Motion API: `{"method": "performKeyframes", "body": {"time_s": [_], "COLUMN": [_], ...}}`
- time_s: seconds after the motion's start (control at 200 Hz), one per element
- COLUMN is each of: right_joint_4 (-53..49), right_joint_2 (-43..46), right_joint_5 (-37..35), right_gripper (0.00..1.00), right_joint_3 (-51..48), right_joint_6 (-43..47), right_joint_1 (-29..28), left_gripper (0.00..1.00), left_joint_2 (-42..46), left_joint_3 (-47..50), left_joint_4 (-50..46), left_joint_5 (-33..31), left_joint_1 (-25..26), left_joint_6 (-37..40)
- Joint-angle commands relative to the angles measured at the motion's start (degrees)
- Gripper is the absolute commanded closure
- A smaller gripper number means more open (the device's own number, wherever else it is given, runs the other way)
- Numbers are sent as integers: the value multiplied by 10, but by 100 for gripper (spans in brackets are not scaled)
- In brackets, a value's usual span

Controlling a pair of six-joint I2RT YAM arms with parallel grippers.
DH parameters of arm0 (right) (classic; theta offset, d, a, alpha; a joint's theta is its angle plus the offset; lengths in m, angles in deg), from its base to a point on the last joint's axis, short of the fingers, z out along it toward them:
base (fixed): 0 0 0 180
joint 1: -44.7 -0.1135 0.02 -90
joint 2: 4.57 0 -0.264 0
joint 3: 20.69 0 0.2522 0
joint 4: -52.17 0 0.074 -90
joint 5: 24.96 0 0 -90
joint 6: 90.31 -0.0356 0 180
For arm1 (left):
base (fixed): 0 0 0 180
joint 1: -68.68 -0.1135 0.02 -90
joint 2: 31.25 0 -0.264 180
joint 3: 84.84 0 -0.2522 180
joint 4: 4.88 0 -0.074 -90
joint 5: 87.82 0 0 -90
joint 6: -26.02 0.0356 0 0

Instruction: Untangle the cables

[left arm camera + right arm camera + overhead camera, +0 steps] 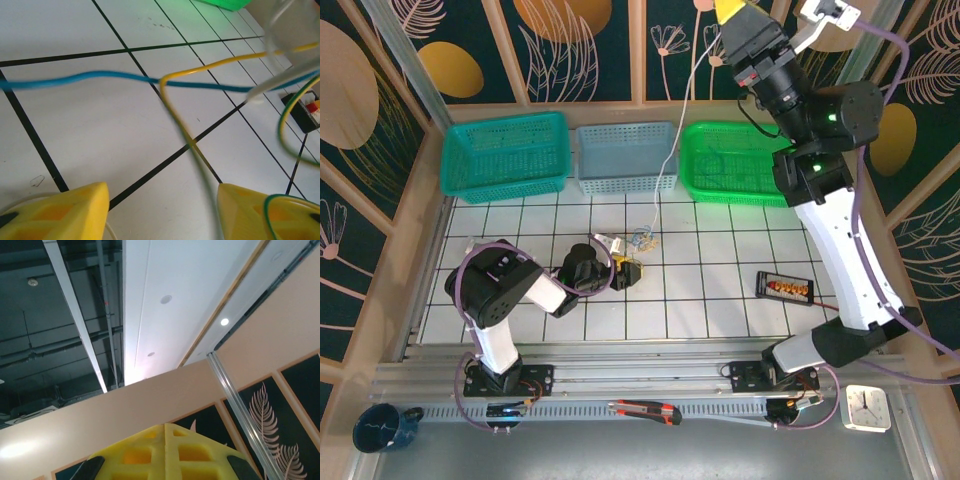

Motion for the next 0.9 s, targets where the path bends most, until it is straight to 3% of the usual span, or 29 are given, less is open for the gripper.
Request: {"method": "performKeyframes", "body": {"time_s": [0.0,0.225,0.395,0.616,0.896], "right_joint_4": [43,64,60,49,38], "right_joint_2": [12,25,24,17,3], "right_joint_5": [13,16,19,22,26], "right_gripper": [100,100,100,100,100], "right_joint_3": [-55,-146,-168,-160,-132], "right_joint_6": [-26,-38,-31,-19,-5], "right_joint_1": [3,-3,-20,-43,-103], "left_gripper": [35,18,10,7,5], "left_joint_2": [28,113,165,176,123], "left_joint_3": [2,-1,-8,-50,-122], "left_joint_4": [6,-46,-91,-129,-140], "left_joint_5": [7,16,10,4,3], "left_joint_1": [1,1,1,1,1], "left_joint_6": [-1,17,34,54,66]}}
